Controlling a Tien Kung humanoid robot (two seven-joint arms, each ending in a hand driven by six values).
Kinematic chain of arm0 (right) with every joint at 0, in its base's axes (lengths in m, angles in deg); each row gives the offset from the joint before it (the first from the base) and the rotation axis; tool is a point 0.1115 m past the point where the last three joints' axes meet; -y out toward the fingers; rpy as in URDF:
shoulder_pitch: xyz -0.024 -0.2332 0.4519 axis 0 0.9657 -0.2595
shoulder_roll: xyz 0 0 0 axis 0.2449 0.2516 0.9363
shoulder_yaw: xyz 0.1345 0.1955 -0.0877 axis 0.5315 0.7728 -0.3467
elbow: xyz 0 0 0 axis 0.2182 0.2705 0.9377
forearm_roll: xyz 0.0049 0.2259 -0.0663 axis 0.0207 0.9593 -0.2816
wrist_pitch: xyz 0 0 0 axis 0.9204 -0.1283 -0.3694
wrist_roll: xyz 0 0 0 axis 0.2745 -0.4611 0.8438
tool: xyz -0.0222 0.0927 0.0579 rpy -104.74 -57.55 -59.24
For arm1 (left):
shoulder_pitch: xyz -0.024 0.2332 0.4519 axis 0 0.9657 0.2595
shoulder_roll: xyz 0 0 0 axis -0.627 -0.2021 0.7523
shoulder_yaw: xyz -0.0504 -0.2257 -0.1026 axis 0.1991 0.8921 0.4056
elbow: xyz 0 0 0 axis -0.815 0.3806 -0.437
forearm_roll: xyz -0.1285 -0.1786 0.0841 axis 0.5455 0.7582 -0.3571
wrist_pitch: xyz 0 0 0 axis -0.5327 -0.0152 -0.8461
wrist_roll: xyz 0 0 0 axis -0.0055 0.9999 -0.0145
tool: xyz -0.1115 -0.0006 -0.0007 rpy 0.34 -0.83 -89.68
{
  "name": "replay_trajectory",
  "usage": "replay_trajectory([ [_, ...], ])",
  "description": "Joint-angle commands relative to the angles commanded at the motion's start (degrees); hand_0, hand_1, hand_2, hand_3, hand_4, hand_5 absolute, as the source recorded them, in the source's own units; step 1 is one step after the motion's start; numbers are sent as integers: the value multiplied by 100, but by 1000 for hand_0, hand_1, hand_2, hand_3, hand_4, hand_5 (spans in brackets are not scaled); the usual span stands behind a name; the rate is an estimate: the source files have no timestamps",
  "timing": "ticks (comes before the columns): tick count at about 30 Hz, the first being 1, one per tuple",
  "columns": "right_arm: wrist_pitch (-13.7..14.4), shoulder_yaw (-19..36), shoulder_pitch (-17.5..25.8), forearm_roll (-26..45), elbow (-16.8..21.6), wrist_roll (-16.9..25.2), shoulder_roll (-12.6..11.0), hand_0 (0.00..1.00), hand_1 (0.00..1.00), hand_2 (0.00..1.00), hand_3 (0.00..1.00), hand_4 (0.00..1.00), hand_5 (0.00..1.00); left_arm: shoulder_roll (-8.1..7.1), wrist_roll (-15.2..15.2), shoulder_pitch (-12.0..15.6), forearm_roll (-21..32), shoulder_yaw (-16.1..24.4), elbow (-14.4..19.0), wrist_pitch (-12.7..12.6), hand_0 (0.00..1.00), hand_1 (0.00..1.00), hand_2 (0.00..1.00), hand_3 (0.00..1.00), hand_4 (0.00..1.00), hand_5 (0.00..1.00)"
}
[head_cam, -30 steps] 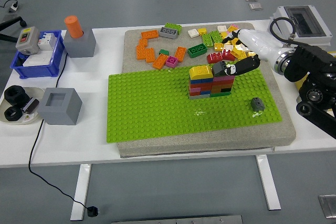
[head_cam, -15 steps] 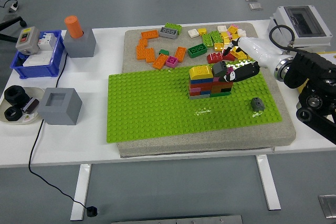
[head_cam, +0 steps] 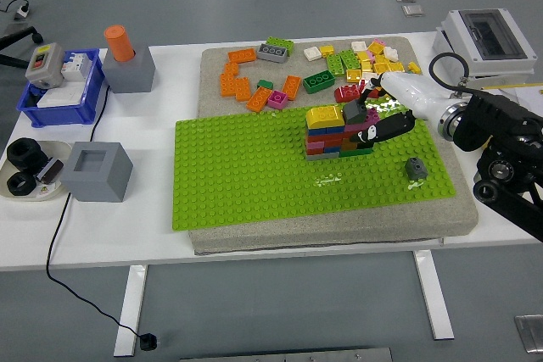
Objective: Pick up the brick,pile it on top of brick,press brick,pick up the brick,pile it on top of brick,press brick
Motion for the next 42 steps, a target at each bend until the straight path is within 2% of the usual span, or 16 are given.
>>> replay_trajectory([
  [18, 16, -69, -18, 67, -183, 39, 128, 711, 788, 851, 642, 998, 436, -1, 1, -15, -10, -12, 0, 4, 629, 585, 551, 575, 563, 297],
  [42, 15, -168, -14, 82, -306, 44, 156, 708, 787, 847, 635, 997, 435, 0, 0, -1, 11, -40, 0, 2, 629, 585, 551, 575, 563, 299],
])
